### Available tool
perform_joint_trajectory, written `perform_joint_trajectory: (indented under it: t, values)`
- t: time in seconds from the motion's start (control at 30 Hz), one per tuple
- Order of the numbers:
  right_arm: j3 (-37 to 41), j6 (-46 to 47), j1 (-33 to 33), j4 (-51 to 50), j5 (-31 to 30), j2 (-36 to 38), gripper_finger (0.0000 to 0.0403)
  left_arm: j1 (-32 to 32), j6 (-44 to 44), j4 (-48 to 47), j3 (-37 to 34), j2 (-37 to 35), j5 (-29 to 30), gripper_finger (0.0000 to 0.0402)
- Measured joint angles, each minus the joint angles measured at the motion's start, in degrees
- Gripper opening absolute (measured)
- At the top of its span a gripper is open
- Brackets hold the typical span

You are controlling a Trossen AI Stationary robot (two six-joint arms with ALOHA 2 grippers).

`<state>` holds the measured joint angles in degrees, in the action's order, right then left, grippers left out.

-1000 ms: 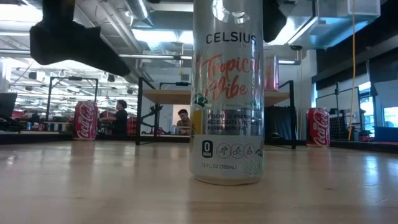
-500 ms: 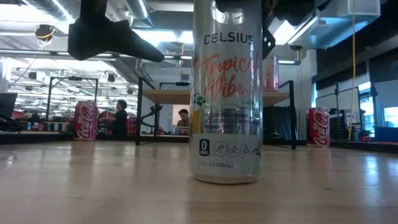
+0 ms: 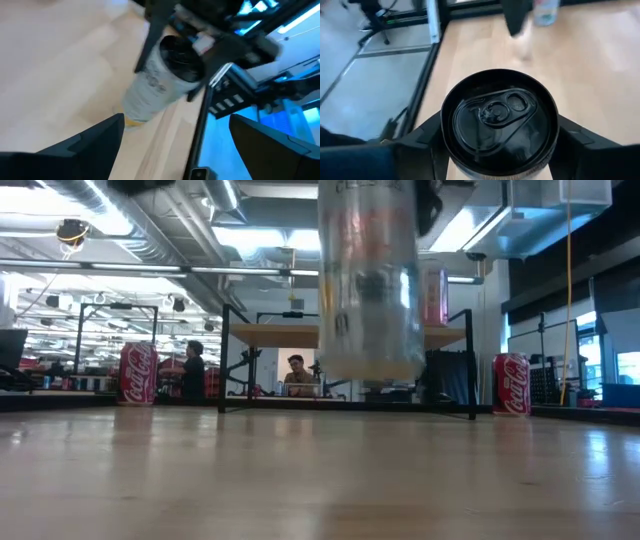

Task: Place canned beverage on shelf
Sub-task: Put the bottom center white and yellow soda can on the shelf

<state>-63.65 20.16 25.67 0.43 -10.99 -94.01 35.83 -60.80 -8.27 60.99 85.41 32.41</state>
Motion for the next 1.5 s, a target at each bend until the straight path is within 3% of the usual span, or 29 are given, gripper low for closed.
perform_joint_trajectory:
  t: [0.37,0.53,0.7,0.97,1.2,1.37,1.5]
  values:
    - [-15.49,-9.01,-9.54,-20.48,1.58,3.90,0.0222,-3.54,16.97,-11.05,0.04,-18.87,-3.44,0.0357]
    - [-24.54,-11.74,-16.26,-26.70,1.59,3.91,0.0222,-9.36,23.54,-16.55,0.04,-24.96,-4.00,0.0357]
    - [-30.52,-13.17,-25.38,-30.70,6.41,3.91,0.0222,-16.72,33.37,-18.92,0.04,-29.04,-8.10,0.0357]
    - [-32.28,-17.67,-42.46,-31.61,14.87,3.91,0.0222,-25.69,38.64,-24.12,0.04,-31.25,-4.90,0.0357]
    - [-32.30,-24.63,-55.81,-31.23,22.43,3.81,0.0222,-28.59,38.89,-24.84,0.04,-30.52,-3.76,0.0357]
    - [-32.35,-28.17,-62.02,-33.84,32.93,1.64,0.0222,-29.96,37.46,-23.89,0.04,-30.04,-1.43,0.0357]
    - [-32.34,-33.13,-63.49,-36.53,35.15,0.56,0.0222,-30.94,37.31,-22.78,0.04,-29.80,-1.40,0.0357]
